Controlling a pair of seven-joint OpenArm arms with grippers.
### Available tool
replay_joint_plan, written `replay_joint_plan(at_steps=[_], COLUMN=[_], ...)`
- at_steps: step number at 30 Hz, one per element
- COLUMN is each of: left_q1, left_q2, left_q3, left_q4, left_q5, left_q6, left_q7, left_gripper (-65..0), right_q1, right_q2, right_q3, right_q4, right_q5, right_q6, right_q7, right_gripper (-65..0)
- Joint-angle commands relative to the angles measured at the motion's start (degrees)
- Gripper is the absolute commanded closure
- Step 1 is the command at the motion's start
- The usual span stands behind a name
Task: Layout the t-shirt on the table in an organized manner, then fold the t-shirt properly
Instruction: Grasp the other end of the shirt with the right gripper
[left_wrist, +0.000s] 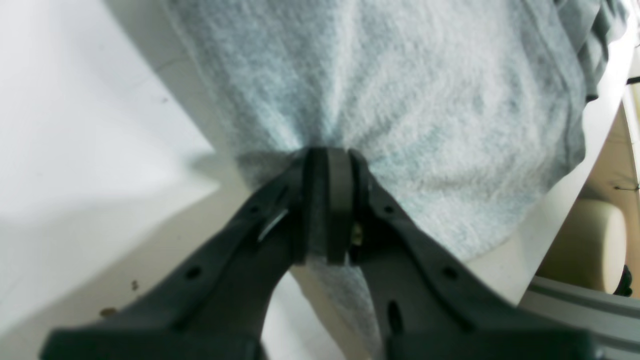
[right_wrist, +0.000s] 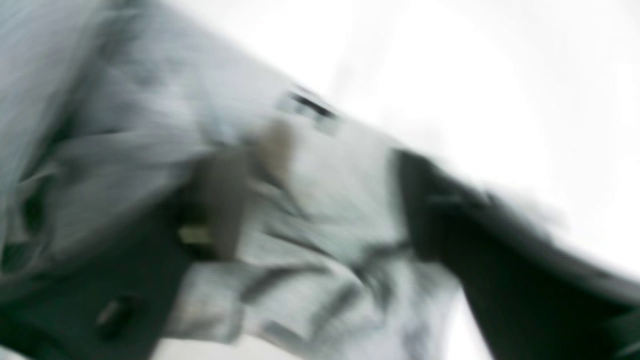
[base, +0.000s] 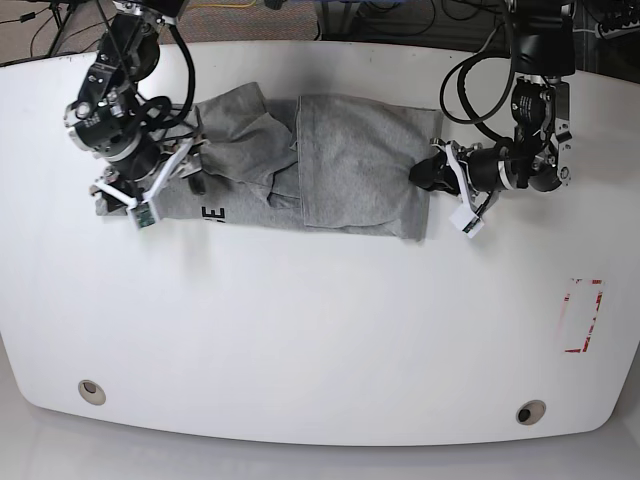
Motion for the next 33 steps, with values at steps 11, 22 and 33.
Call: replay_joint_plan(at_steps=[11, 22, 33], left_q1=[0.11, 0.02, 0.02], left_q2=[-3.43, -3.43, -3.34], left_q3=[-0.07, -0.07, -0.07], left_q4=[-3.13, -2.87, -2.96], left_q5=[5.93, 5.84, 5.84], left_q6=[1.32, 1.32, 1.32], left_q7=[1.77, 1.77, 1.77], left_gripper=[-4.2, -4.2, -4.2], right_q1=[7.36, 5.07, 3.57], right_q2=[7.69, 10.76, 6.19], right_q3=[19.68, 21.26, 14.14], right_q4=[-16.61, -34.80, -34.63], right_q5=[14.66, 30.04, 30.30], right_q6=[-0.27, -0.27, -0.27], right_q7=[-9.93, -10.45, -10.10], right_gripper=[-65.0, -65.0, -65.0])
